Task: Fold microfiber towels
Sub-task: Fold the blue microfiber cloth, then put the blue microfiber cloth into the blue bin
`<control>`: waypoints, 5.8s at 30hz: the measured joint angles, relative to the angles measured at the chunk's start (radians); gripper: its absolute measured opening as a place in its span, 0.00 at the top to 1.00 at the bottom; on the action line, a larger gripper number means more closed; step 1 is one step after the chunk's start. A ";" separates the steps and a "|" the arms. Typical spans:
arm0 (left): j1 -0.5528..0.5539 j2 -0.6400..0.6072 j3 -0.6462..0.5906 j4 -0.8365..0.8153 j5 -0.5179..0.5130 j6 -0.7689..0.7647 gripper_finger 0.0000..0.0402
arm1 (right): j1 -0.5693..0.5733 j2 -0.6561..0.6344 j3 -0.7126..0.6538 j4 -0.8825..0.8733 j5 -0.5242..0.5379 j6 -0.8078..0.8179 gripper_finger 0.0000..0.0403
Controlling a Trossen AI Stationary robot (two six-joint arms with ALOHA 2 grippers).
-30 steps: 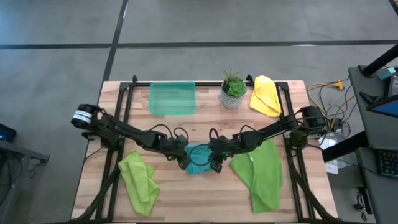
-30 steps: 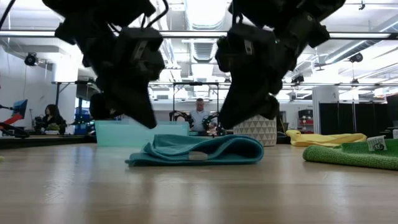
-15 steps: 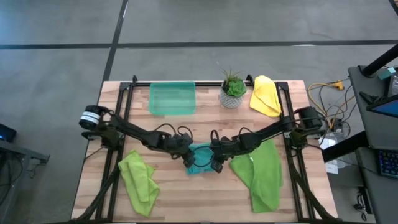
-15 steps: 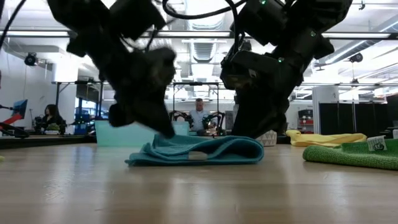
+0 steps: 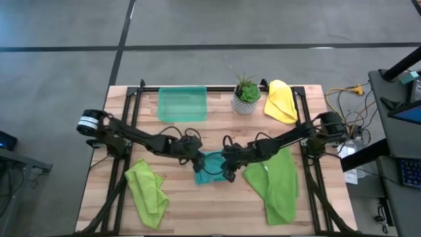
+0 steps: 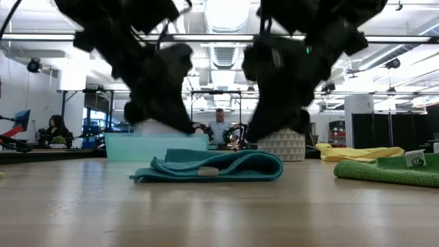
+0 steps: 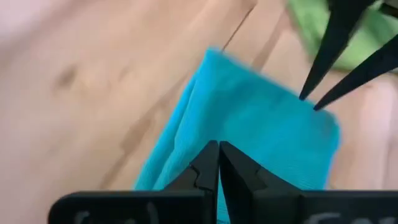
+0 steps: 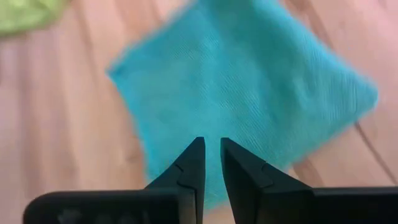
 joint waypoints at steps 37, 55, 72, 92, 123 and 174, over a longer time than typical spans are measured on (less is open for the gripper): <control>0.133 -0.024 -0.032 -0.026 0.231 0.369 1.00 | 0.007 0.045 0.015 -0.001 -0.057 0.144 0.89; -0.068 -0.073 -0.095 0.067 0.427 0.631 1.00 | 0.041 -0.031 0.015 -0.087 -0.076 -0.197 0.89; -0.084 0.136 0.036 0.049 0.405 0.670 0.37 | 0.041 -0.034 0.012 -0.188 -0.111 -0.243 0.89; -0.148 0.399 0.197 -0.290 0.198 0.508 0.64 | 0.043 -0.228 0.007 -0.291 -0.082 -0.236 0.89; 0.020 -0.176 0.226 -0.315 0.334 0.343 1.00 | 0.043 -0.533 0.002 -0.367 0.137 -0.259 0.89; 0.722 -0.126 0.011 0.084 0.143 -0.245 1.00 | 0.060 -0.774 -0.091 -0.464 0.318 -0.264 0.89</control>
